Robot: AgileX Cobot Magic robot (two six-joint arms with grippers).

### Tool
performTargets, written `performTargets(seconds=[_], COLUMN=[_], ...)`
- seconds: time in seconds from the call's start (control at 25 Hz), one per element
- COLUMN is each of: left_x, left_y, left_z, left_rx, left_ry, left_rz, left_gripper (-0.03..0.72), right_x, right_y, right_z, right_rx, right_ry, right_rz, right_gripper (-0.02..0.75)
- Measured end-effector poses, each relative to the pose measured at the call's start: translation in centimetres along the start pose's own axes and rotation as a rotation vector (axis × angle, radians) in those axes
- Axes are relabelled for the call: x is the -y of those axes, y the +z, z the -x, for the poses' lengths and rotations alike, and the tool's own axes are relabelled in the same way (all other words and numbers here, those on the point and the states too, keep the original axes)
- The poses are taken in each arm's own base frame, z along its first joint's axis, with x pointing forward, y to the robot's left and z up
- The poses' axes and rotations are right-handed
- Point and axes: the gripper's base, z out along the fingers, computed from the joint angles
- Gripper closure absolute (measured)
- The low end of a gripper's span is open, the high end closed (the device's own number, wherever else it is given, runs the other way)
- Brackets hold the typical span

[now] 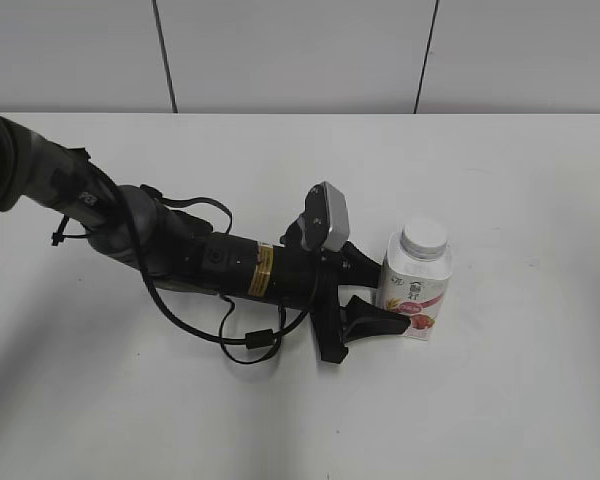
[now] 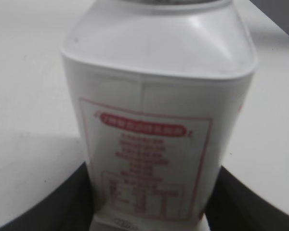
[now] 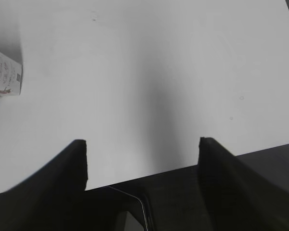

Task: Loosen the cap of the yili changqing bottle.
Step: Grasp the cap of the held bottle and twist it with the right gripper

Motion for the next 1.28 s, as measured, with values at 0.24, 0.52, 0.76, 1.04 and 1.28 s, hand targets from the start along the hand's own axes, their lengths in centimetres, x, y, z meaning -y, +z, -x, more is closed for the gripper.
performTargets(seconds=[0.24,0.52,0.76,1.04,1.28], left_x=[0.1,0.3,0.4,0.4,0.4], left_y=[0.0,0.0,0.0,0.0,0.0], left_z=[0.0,-0.1,-0.1,-0.1,-0.1], left_rx=[-0.002,-0.006,-0.007,-0.006,-0.007], left_ry=[0.007,0.022,0.024,0.024,0.025], left_rz=[-0.011,-0.037,-0.041,-0.042,-0.042], left_gripper=[0.276,0.278,0.279,0.279,0.279], right_x=[-0.7,-1.6,-3.2,-8.2,-13.0], right_y=[3.3,7.0,10.5,12.8,14.0], right_z=[3.7,7.8,10.8,12.3,12.0], right_rx=[-0.146,-0.267,-0.341,-0.378,-0.426], right_ry=[-0.012,-0.08,-0.162,-0.272,-0.261], right_rz=[-0.015,0.008,0.04,0.104,0.181], right_gripper=[0.288,0.311,0.311,0.311,0.311])
